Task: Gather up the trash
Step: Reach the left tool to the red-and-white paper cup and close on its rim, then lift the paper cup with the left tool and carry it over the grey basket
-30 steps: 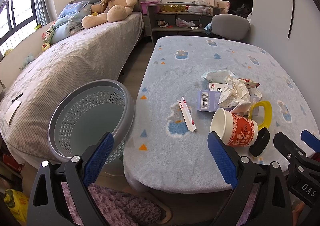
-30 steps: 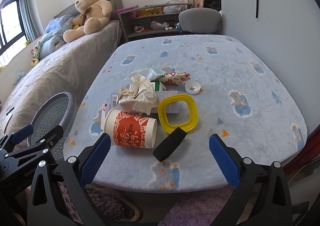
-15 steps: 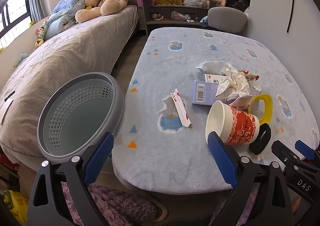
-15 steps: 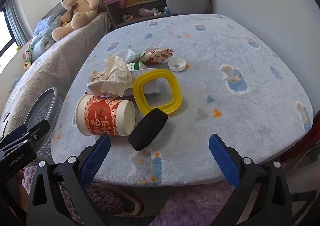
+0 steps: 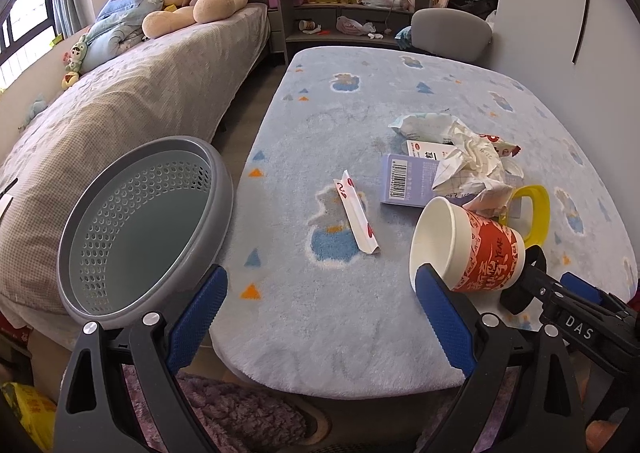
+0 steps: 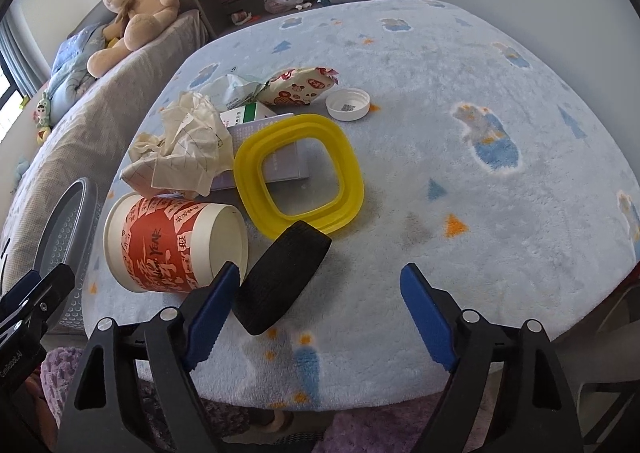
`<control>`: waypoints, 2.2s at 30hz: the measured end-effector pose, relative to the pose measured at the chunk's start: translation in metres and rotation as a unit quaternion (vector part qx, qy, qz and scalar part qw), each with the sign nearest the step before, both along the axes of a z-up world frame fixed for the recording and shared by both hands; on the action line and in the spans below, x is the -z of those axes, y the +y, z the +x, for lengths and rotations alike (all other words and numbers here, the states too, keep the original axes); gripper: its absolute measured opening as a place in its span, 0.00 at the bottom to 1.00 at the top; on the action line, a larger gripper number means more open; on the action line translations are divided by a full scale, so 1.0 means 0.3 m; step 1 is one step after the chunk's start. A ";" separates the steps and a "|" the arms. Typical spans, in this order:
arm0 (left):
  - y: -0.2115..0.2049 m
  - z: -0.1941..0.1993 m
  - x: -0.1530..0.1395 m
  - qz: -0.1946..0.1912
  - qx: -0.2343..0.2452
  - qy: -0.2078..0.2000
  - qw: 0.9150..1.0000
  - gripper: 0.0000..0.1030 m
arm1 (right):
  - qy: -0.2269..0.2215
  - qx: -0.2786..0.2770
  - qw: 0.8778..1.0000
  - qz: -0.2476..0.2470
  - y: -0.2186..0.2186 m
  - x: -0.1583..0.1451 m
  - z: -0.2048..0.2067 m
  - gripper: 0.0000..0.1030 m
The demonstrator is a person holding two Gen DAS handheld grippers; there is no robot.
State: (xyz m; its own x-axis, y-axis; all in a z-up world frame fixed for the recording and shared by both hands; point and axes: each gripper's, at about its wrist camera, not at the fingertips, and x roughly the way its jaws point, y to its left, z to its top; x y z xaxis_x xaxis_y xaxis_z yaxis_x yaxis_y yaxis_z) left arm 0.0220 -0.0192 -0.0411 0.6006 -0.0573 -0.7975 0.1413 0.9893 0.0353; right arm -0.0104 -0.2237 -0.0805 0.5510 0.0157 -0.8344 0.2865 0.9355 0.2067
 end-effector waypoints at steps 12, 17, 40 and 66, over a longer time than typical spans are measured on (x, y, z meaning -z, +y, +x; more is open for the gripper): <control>-0.038 0.013 0.008 -0.028 0.032 0.008 0.999 0.88 | -0.003 -0.018 0.999 0.030 0.001 0.013 0.001 0.14; -0.088 0.011 0.009 -0.028 0.060 0.012 0.998 0.88 | -0.012 -0.021 0.999 0.024 -0.005 -0.010 -0.026 0.11; -0.238 0.079 0.083 -0.083 0.139 0.035 0.986 0.75 | -0.014 -0.004 1.000 0.021 -0.096 -0.016 -0.088 0.09; -0.214 -0.002 -0.011 -0.134 0.176 0.017 0.975 0.04 | -0.026 -0.007 1.000 0.015 -0.077 -0.052 -0.102 0.09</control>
State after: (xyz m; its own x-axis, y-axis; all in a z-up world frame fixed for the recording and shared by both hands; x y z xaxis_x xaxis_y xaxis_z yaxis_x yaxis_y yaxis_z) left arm 0.0212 -0.0835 -0.0378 0.4789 -0.4644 -0.7449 0.4698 0.8525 -0.2294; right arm -0.0410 -0.2467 -0.0647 0.5936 0.0487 -0.8033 0.2612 0.9325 0.2495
